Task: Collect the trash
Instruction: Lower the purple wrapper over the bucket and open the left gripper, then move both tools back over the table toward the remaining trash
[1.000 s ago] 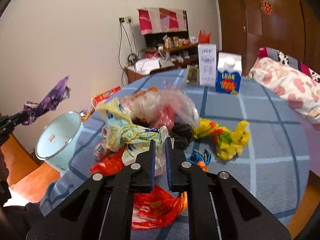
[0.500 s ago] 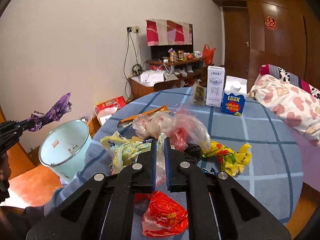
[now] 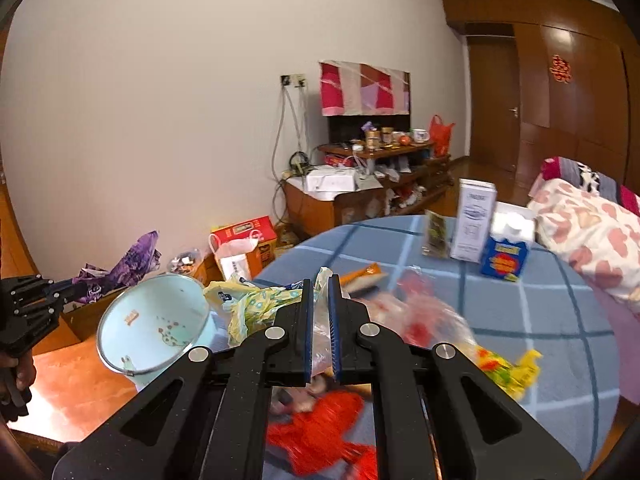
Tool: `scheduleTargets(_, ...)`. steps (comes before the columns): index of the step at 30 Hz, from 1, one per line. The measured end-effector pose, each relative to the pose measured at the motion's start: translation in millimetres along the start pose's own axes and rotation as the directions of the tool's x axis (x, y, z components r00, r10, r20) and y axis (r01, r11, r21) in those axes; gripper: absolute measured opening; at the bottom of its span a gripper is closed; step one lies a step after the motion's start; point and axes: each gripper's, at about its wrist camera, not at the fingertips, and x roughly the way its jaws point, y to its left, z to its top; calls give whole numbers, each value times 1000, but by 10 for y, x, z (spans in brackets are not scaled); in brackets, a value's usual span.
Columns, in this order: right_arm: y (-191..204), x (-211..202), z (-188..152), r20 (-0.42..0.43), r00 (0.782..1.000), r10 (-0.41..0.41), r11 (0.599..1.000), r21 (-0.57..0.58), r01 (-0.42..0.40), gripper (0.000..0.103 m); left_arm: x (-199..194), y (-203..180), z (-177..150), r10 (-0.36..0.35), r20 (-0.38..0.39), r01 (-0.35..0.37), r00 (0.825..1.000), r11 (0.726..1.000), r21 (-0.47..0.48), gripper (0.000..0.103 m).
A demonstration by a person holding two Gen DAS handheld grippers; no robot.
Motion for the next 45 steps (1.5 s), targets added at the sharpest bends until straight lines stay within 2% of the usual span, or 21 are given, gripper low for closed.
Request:
scheduleTargets(11,505,501,158,-32,995,91,993,-67,-93,8,124,294,-158,72,-65,-74,995,997,-28,7)
scheduleTargets(21,909,881,131,-83,985,154,980,-116,-163,8,145,456,-215,132,-93,-135,987,991,-23,7)
scheduleTargets(36,1167,1097,11,-144,973,183,970,-136,-202,8,201,427,-243,106,-116,-108,988,994,-11,8)
scheduleTargets(37,1169,1109,7,-147,971,186,969,-136,-206,9,203,426,-241,101,-116,-103,988,995,-13,9)
scheduleTargets(39,1181,1134,4,-152,968,199,967,-132,-219,12,196,415,-240,91,-113,-94,989,995,-22,18)
scheduleTargets(40,1187,1141,2,-148,968,200,967,-130,-220,15,195,402,-243,86,-112,-89,990,996,-22,29)
scheduleTargets(42,1207,1180,-22,-166,965,203,966,-128,-226,21,187,385,-247,84,-104,-87,991,996,-27,44)
scheduleTargets(45,1227,1193,-63,-177,964,196,966,-135,-221,30,183,341,-255,72,-99,-75,992,997,-29,48)
